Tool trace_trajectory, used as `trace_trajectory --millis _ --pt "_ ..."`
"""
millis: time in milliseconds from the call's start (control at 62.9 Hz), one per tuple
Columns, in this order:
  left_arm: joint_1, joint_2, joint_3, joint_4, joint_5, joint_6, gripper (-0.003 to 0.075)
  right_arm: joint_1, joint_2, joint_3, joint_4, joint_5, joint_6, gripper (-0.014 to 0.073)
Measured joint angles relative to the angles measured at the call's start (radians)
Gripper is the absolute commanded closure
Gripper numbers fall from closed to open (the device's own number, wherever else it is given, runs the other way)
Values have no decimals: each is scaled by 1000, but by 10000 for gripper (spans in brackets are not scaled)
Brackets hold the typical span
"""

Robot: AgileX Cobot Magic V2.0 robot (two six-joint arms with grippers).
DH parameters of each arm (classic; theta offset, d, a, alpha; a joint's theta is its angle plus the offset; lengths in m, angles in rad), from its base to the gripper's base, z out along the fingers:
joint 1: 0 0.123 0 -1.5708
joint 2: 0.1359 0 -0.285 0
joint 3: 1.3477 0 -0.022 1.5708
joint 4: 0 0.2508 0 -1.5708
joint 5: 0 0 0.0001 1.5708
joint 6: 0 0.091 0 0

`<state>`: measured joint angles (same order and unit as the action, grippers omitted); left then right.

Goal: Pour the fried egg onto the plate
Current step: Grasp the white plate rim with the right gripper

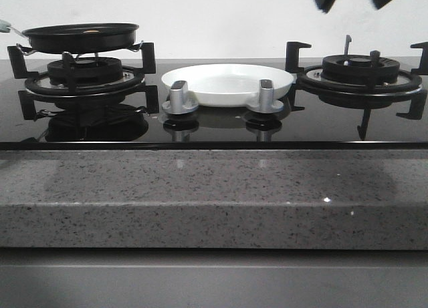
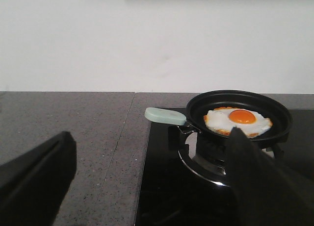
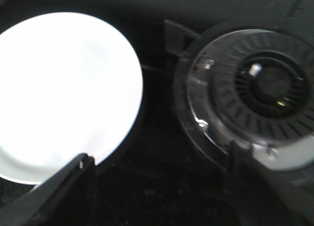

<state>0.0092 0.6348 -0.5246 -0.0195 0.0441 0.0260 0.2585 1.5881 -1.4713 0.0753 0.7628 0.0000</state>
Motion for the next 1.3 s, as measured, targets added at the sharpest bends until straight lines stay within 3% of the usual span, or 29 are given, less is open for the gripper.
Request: trace_trajectory --millis 239,445,573,1066,1305 --pt "0 0 0 0 0 0 125 0 271 -335 114 235 -123 141" --pt "0 0 0 0 0 0 125 0 487 -599 121 433 -146 142" --pt "0 0 0 0 0 0 125 0 586 -710 121 467 -154 142" --pt "0 0 0 0 0 0 125 -15 656 -786 121 481 -163 144" --pt "0 0 0 0 0 0 125 -15 657 -786 121 481 -165 239"
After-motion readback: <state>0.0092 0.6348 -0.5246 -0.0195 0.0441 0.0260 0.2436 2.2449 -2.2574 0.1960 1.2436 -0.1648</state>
